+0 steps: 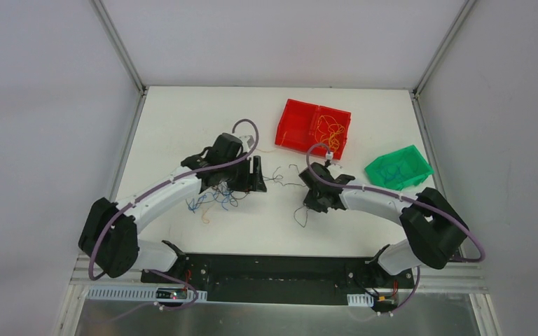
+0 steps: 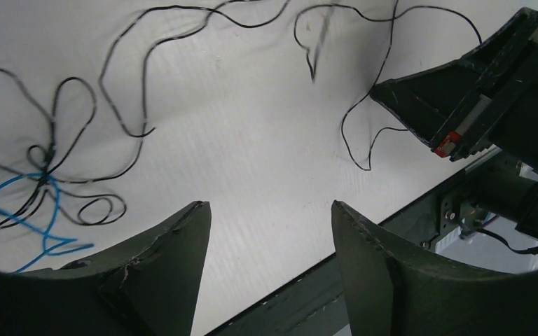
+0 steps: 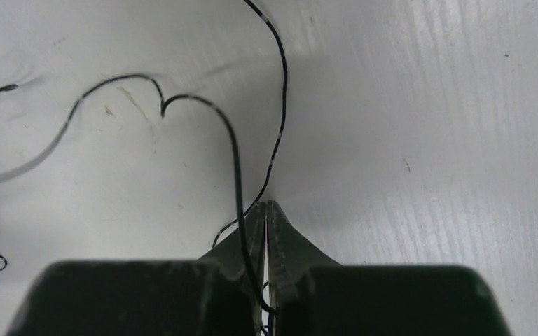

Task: Untangle the cables
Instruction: Pick up the cable at the center of the board.

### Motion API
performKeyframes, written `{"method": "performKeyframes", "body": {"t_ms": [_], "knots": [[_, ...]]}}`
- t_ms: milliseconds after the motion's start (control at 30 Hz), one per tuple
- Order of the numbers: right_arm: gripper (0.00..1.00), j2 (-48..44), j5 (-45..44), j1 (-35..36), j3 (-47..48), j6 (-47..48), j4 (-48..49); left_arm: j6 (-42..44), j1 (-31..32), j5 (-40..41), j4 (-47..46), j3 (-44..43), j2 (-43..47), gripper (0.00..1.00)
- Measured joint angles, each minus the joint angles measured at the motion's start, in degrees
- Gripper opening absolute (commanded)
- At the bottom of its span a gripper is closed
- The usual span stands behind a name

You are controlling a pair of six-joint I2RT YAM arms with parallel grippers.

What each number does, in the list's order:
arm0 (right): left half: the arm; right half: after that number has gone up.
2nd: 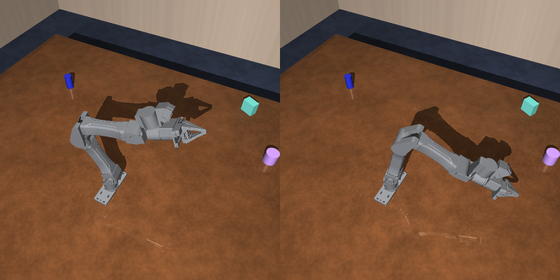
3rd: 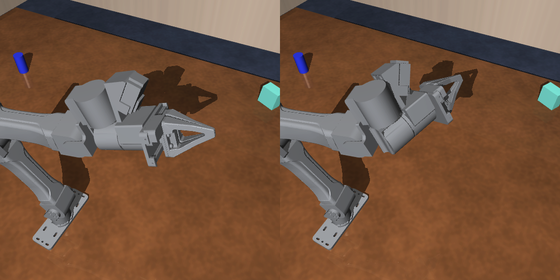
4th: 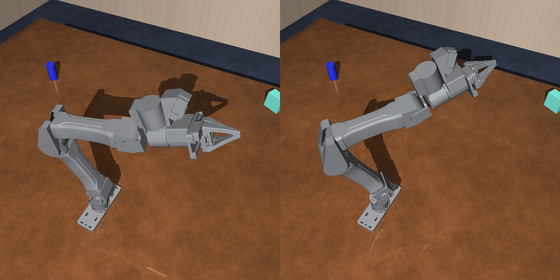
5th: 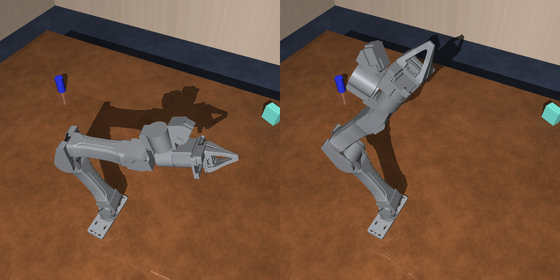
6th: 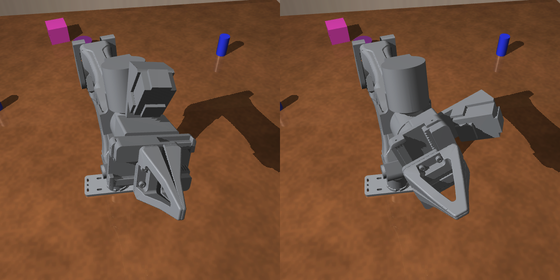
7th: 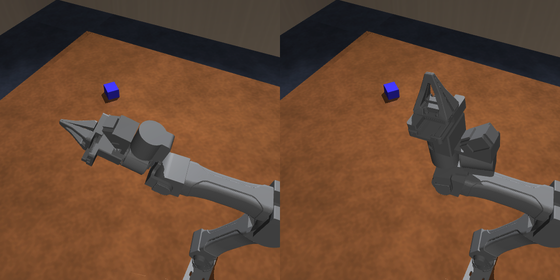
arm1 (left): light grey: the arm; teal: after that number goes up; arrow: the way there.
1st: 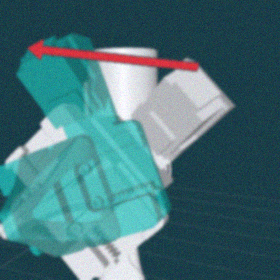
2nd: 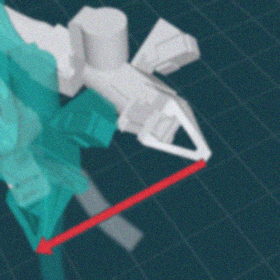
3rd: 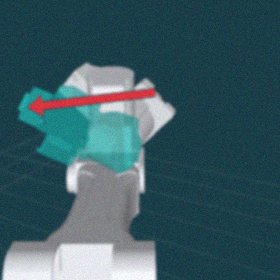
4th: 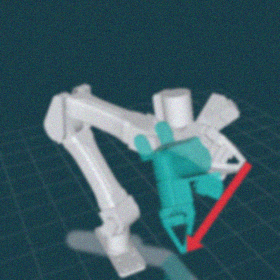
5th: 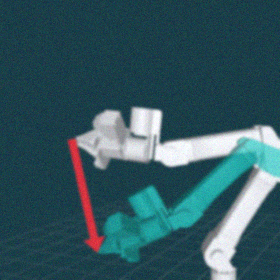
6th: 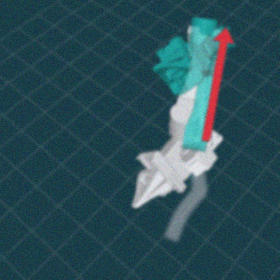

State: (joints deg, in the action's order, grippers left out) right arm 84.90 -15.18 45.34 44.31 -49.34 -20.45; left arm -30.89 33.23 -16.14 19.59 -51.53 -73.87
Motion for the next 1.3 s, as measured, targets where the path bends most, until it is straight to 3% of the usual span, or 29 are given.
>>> {"method": "performKeyframes", "body": {"t_ms": [300,533,733,967,1200,1300], "knots": [[0.00,-5.64,3.10,-2.16,-1.16,0.81,-0.11,0.02,8.07,-0.04,-3.63,-7.91,-13.09,0.66],[0.00,-19.04,11.65,-9.11,-1.29,3.10,0.72,0.24,7.13,0.15,-4.07,-9.31,-13.62,0.67],[0.00,-21.35,19.54,-14.75,0.20,4.57,0.26,0.33,4.13,-1.16,-4.00,-9.42,-10.78,0.68],[0.00,-17.27,28.24,-18.47,13.09,5.01,-1.01,0.59,2.64,-1.95,-3.85,-9.75,-7.98,0.68],[0.00,-10.43,34.77,-21.55,29.57,4.44,-1.33,0.90,-7.30,-2.16,-2.89,-14.29,-8.09,0.71],[0.00,-5.53,37.35,-22.60,35.89,4.22,-1.66,1.86,-8.15,-0.63,-2.32,-20.28,-12.46,0.70]]}}
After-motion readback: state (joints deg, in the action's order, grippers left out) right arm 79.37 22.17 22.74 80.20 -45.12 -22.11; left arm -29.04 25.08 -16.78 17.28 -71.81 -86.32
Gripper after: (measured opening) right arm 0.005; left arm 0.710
